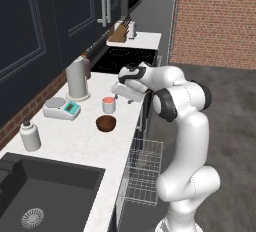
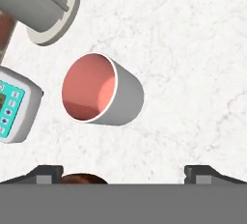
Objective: Pick up the cup and bowl from the counter, place them in the dishwasher, and close the dishwasher door.
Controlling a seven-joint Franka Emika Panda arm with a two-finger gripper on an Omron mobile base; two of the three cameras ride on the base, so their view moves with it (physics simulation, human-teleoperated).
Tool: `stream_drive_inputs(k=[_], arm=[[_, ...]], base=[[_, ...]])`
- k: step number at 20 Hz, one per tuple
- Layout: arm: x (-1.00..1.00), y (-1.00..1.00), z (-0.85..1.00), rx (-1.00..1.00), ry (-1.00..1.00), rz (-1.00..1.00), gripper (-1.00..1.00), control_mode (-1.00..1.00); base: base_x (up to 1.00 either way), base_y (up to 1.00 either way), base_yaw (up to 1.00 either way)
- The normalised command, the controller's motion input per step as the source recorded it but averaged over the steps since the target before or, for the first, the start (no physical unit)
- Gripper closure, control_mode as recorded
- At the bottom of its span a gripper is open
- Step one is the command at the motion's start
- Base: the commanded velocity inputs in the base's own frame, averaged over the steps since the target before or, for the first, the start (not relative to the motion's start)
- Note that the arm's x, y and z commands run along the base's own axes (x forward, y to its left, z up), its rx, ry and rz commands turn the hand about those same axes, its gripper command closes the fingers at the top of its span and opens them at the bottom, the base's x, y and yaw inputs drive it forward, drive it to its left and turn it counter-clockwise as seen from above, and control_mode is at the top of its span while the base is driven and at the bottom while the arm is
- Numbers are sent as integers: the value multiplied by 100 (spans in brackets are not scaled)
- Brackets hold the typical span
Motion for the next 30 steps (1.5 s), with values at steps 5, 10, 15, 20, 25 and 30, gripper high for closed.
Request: stream_drive_inputs(k=[5, 10, 15, 20, 25, 30], arm=[[36, 7, 0, 0, 0, 0, -100, -100], [33, 0, 0, 0, 0, 0, -100, -100], [35, 0, 0, 0, 0, 0, -100, -100], [24, 2, -1, 0, 0, 0, -100, -100], [1, 5, -5, 0, 0, 0, -100, -100], [0, 0, -5, 0, 0, 0, -100, -100]], base=[[0, 0, 0], [0, 0, 0], [0, 0, 0], [0, 0, 0], [0, 0, 0], [0, 0, 0]])
